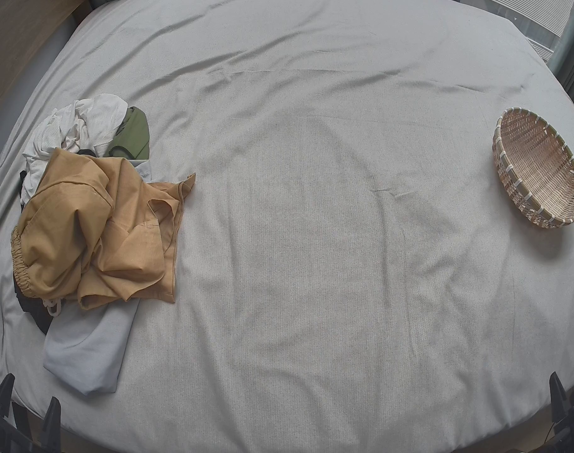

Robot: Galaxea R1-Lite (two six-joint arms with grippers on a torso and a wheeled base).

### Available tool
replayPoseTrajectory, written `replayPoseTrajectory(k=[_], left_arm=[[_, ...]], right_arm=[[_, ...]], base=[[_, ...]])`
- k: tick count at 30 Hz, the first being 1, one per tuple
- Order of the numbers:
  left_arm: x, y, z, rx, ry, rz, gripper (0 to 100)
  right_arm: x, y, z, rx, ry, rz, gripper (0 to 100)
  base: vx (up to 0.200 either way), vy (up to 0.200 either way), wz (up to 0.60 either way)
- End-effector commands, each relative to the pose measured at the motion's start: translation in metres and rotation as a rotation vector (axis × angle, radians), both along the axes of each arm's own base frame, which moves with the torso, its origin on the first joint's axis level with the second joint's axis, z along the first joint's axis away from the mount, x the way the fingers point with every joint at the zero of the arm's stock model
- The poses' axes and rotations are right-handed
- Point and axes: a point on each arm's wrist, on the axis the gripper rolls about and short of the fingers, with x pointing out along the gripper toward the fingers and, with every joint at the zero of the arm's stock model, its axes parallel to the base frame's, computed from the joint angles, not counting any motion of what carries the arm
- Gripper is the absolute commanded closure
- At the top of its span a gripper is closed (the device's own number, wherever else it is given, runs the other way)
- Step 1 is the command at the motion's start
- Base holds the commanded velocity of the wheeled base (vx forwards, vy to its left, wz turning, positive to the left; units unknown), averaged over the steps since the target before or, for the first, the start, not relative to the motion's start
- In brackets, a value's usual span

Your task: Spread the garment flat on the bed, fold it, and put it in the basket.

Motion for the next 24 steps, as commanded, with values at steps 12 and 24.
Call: replayPoseTrajectory(k=[12,24], left_arm=[[0.011,-0.001,0.091,-0.094,-0.048,-0.067,0],[0.086,-0.004,0.156,-0.473,0.036,-0.094,0]], right_arm=[[0.0,0.0,-0.005,0.001,0.001,-0.003,0],[0.0,0.0,-0.005,0.011,0.0,-0.001,0]], base=[[0.0,0.0,0.0],[0.0,0.0,0.0]])
